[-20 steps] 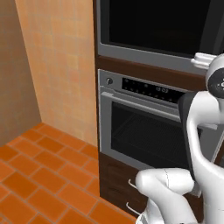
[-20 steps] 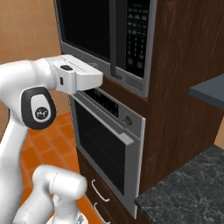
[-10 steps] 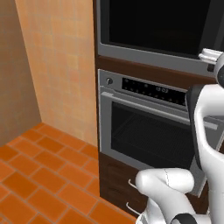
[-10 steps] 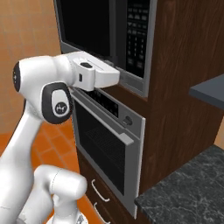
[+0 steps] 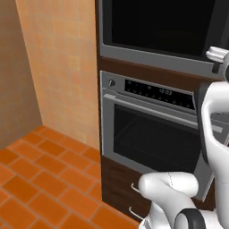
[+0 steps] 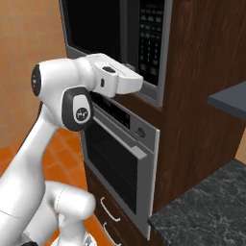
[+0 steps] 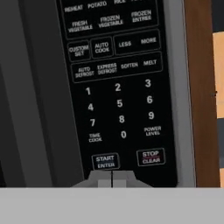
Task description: Pick the lime from the sink and place it in the bowl. Then pick the bowl and place it in the microwave. Then close the microwave door and press the start button.
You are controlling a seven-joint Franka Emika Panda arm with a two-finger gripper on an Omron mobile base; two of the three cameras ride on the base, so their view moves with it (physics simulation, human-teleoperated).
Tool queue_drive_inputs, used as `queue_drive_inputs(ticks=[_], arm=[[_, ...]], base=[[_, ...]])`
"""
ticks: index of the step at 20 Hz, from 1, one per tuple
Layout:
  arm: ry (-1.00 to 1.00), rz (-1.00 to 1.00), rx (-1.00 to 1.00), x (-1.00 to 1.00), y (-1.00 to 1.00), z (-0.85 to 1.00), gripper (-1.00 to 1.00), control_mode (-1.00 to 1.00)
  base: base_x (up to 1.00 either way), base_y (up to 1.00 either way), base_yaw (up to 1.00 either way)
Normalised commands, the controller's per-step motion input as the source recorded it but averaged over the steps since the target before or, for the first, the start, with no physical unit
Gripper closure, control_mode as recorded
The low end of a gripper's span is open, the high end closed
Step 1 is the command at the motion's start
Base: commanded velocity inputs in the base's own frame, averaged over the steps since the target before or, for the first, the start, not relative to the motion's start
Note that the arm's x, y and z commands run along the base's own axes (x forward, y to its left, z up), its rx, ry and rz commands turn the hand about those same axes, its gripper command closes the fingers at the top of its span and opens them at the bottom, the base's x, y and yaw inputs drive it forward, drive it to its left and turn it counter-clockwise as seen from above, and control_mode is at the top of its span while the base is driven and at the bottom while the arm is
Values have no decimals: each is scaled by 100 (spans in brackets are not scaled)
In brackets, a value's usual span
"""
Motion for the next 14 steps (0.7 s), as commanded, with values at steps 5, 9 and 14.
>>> queue_drive_inputs(ticks=[5,9,14], arm=[[0,0,0,30,-2,0,100,-100],[0,0,4,26,-13,0,100,-100],[0,0,9,10,-25,-4,100,-100]], base=[[0,0,0],[0,0,0],[0,0,0]])
